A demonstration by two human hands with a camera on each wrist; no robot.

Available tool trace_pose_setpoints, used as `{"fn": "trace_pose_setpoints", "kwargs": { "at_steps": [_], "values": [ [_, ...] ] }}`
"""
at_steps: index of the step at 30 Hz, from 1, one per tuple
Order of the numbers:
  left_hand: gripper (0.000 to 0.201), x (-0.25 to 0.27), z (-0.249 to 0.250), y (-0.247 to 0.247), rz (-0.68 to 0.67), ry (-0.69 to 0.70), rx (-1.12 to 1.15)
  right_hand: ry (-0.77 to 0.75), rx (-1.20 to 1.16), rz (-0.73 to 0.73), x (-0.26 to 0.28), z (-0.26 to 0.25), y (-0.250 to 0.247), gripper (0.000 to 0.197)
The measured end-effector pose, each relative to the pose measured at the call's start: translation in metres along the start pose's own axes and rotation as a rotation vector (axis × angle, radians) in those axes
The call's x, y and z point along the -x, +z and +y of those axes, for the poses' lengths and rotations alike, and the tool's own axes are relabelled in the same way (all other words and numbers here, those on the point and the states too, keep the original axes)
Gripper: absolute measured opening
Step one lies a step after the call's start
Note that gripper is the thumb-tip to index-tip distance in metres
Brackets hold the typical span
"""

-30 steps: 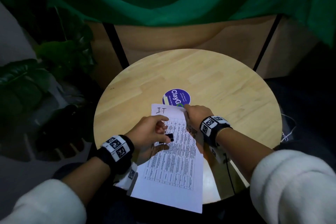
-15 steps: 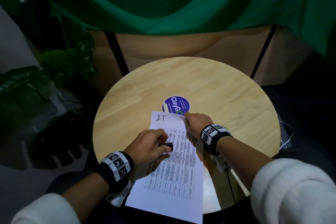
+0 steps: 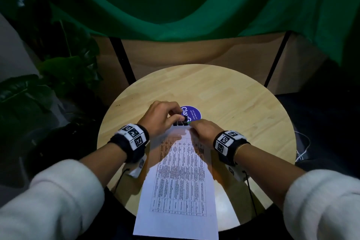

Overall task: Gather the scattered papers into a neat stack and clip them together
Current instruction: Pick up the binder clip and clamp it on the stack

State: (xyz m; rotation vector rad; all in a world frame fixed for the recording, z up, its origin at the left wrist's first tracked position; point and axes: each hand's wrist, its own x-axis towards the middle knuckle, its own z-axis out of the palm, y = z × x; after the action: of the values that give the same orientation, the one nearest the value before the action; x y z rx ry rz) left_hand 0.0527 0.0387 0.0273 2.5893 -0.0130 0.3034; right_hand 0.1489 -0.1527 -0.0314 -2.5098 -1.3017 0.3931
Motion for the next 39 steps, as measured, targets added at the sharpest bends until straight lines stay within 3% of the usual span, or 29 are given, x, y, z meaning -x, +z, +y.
{"fn": "trace_pose_setpoints", "kwargs": {
  "at_steps": [8, 14, 15, 19, 22, 24, 27, 29, 30, 33, 35, 36, 39],
  "values": [
    [0.017, -0.003, 0.005, 0.002, -0.178, 0.003, -0.085, -0.019, -0.031, 0.012, 0.007, -0.010, -0.011, 0.022],
    [0.041, -0.012, 0.014, -0.005, -0.356, -0.040, -0.211, 0.009, -0.026, 0.016, 0.011, -0.012, -0.016, 0.023],
    [0.050, -0.013, 0.015, -0.006, -0.366, -0.053, -0.202, 0.010, -0.029, 0.019, 0.011, -0.012, -0.017, 0.024],
    [0.126, 0.003, 0.009, -0.014, -0.240, -0.232, 0.092, 0.011, -0.054, 0.046, 0.018, -0.010, -0.027, 0.024],
    [0.142, 0.035, -0.010, -0.010, -0.044, -0.487, 0.330, 0.021, -0.125, 0.072, 0.022, 0.002, -0.032, 0.028],
    [0.129, 0.064, -0.023, -0.004, -0.057, -0.654, 0.539, 0.014, -0.192, 0.096, 0.027, 0.006, -0.038, 0.028],
    [0.059, 0.100, -0.030, 0.006, -0.196, -0.706, 0.739, -0.041, -0.243, 0.167, 0.034, 0.008, -0.049, 0.023],
    [0.034, 0.113, -0.027, 0.018, -0.136, -0.698, 0.827, -0.032, -0.383, 0.278, 0.038, 0.007, -0.056, 0.012],
    [0.030, 0.115, -0.025, 0.024, -0.085, -0.687, 0.863, 0.006, -0.479, 0.366, 0.040, 0.006, -0.058, 0.008],
    [0.031, 0.110, -0.021, 0.035, 0.000, -0.664, 0.947, 0.307, -0.926, 0.534, 0.044, 0.012, -0.047, 0.040],
    [0.032, 0.102, -0.019, 0.041, 0.048, -0.678, 1.016, 0.490, -1.253, 0.434, 0.048, 0.009, -0.031, 0.052],
    [0.032, 0.097, -0.018, 0.044, 0.071, -0.690, 1.039, 0.532, -1.323, 0.378, 0.051, 0.006, -0.020, 0.049],
    [0.035, 0.082, -0.020, 0.054, 0.133, -0.714, 1.010, 0.547, -1.420, 0.301, 0.064, -0.015, -0.001, 0.042]
  ]
}}
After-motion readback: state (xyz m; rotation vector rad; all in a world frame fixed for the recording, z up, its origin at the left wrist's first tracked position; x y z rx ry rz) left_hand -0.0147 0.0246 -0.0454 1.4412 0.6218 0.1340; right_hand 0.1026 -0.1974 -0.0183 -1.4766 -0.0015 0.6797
